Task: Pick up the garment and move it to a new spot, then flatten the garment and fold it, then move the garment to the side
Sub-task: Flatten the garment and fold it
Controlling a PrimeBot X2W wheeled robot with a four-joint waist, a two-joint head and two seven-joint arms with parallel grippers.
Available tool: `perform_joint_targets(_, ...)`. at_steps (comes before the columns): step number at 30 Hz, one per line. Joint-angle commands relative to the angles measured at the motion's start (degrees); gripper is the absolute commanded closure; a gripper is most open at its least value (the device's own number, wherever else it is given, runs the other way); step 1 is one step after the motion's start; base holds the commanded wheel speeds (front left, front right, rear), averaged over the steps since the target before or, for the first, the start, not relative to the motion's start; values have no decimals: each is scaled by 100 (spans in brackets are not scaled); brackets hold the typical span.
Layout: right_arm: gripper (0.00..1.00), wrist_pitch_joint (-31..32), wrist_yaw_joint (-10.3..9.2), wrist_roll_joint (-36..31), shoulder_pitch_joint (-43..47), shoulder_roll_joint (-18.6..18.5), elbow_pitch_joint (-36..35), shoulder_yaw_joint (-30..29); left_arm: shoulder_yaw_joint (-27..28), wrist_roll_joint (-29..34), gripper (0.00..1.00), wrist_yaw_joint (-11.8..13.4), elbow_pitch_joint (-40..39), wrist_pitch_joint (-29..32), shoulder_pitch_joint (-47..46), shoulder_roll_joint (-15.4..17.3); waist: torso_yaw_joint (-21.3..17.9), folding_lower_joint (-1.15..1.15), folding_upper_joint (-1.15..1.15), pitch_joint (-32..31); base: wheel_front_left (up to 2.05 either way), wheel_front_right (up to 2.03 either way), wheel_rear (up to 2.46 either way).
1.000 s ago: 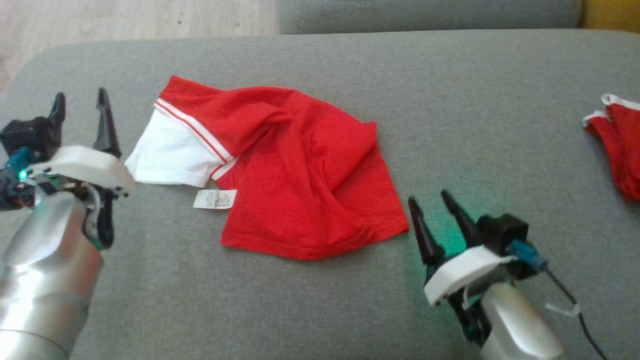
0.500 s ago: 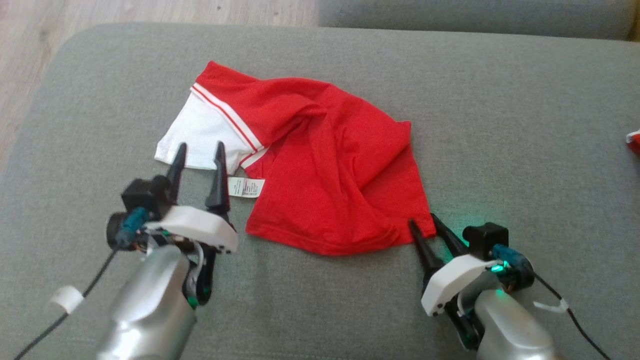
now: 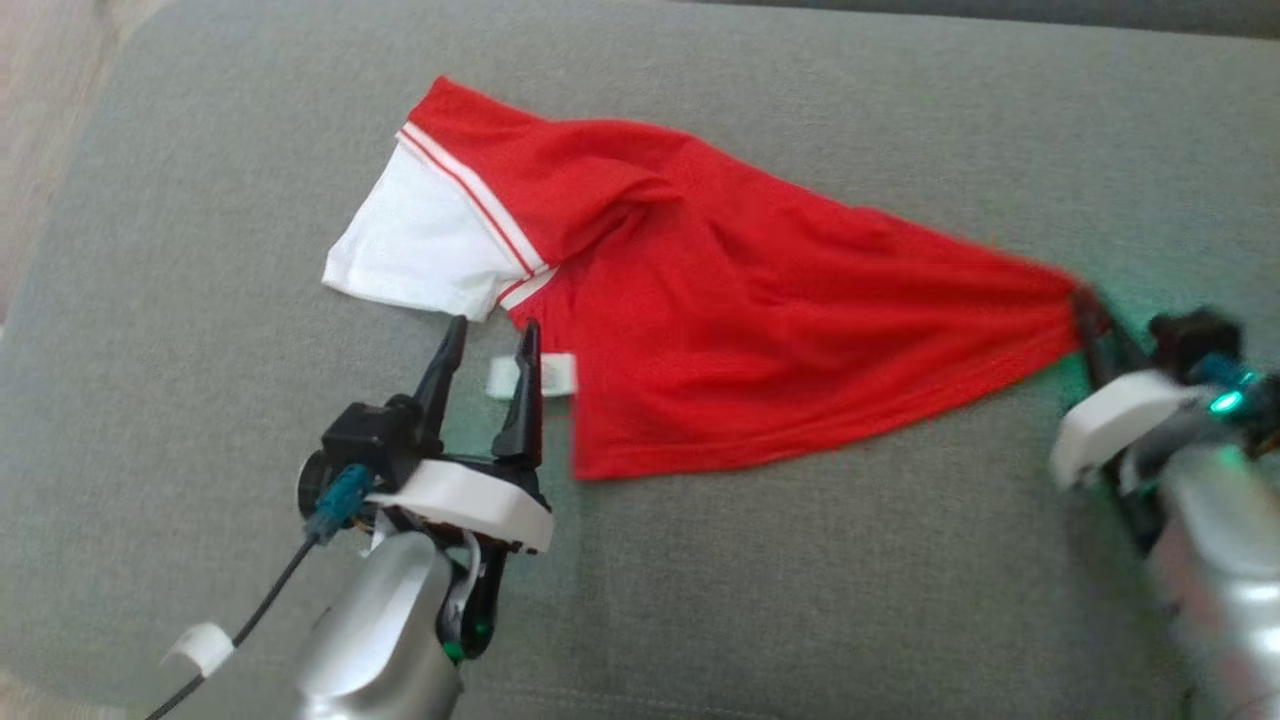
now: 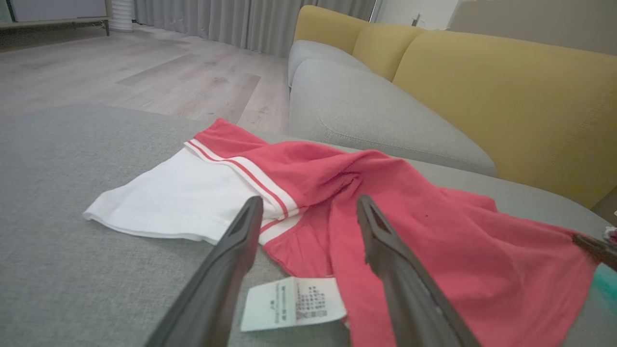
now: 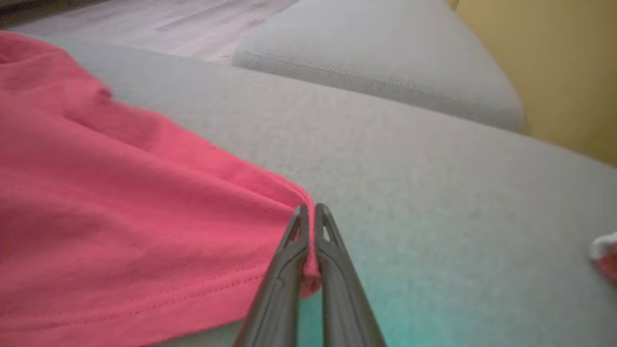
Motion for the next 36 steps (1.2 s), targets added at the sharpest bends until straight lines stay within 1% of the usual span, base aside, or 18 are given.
perform_joint_targets(1, 100, -19, 17, -236, -403, -212, -59, -34, 198, 78, 0, -70, -190, -53, -104, 7, 153, -1, 0, 121, 0, 0, 0)
perform_joint_targets(6, 100, 126, 17, -901, -1000, -899, 168, -584, 16, 220, 0, -252, -173, -53, -121, -88, 451, -1, 0, 297, 0, 0, 0)
perform_joint_targets(9, 100, 229, 17, -1275, -1295, -1223, 252, -1010, -73, 231, 0, -310, -150, -53, -143, -111, 616, -1, 0, 385, 0, 0, 0)
perform_joint_targets(10, 100, 229, 17, -1275, -1295, -1223, 252, -1010, -73, 231, 0, -310, -150, -53, -143, -111, 616, -1, 0, 385, 0, 0, 0)
perform_joint_targets(13, 100, 319, 17, -1690, -1544, -1377, 228, -1468, -219, 193, 0, -355, -149, -53, -154, -119, 733, -1, 0, 456, 0, 0, 0)
perform_joint_targets(15, 100, 347, 17, -1923, -1709, -1362, 188, -1780, -340, 125, 0, -363, -175, -53, -165, -121, 762, -1, 0, 485, 0, 0, 0)
perform_joint_targets(16, 58, 338, 17, -2035, -1788, -1331, 142, -1964, -385, 95, 0, -355, -185, -53, -171, -121, 765, -1, 0, 495, 0, 0, 0)
perform_joint_targets(17, 0, 324, 17, -2160, -1852, -1273, 97, -2123, -424, 71, 0, -342, -190, -53, -179, -122, 760, -1, 0, 499, 0, 0, 0)
perform_joint_targets(19, 0, 259, 17, -2343, -1941, -1042, 36, -2381, -480, 19, 0, -311, -194, -53, -192, -122, 719, -1, 0, 473, 0, 0, 0)
perform_joint_targets(22, 0, 74, 17, -2478, -1916, -530, -15, -2473, -525, -23, 0, -268, -173, -53, -178, -122, 613, -1, 0, 357, 0, 0, 0)
perform_joint_targets(24, 0, 6, 17, -2404, -1781, -95, -36, -2404, -527, -35, 0, -237, -137, -53, -139, -123, 523, -1, 0, 242, 0, 0, 0)
perform_joint_targets(26, 0, -14, 17, -2159, -1588, 358, -152, -2178, -496, -37, 0, -212, -96, -53, -94, -123, 422, -1, 0, 129, 0, 0, 0)
perform_joint_targets(28, 0, -18, 17, -1793, -1248, 709, -381, -1766, -448, -46, 0, -204, -69, -53, -29, -123, 329, -1, 0, 0, 0, 0, 0)
perform_joint_targets(30, 0, -19, 17, -1315, -846, 894, -568, -1264, -397, -46, 0, -195, -48, -53, 40, -123, 252, -1, 0, -122, 0, 0, 0)
perform_joint_targets(34, 0, -20, 17, -375, 2, 1032, -794, 21, -318, -26, 0, -187, 9, -53, 209, -123, 133, -1, 0, -334, 0, 0, 0)
perform_joint_targets(35, 0, -20, 17, 58, 372, 1050, -871, 625, -296, -15, 0, -192, 35, -53, 291, -123, 101, -1, 0, -401, 0, 0, 0)
perform_joint_targets(36, 0, -20, 17, 227, 526, 1053, -895, 903, -283, -16, 0, -196, 41, -53, 328, -123, 90, -1, 0, -418, 0, 0, 0)
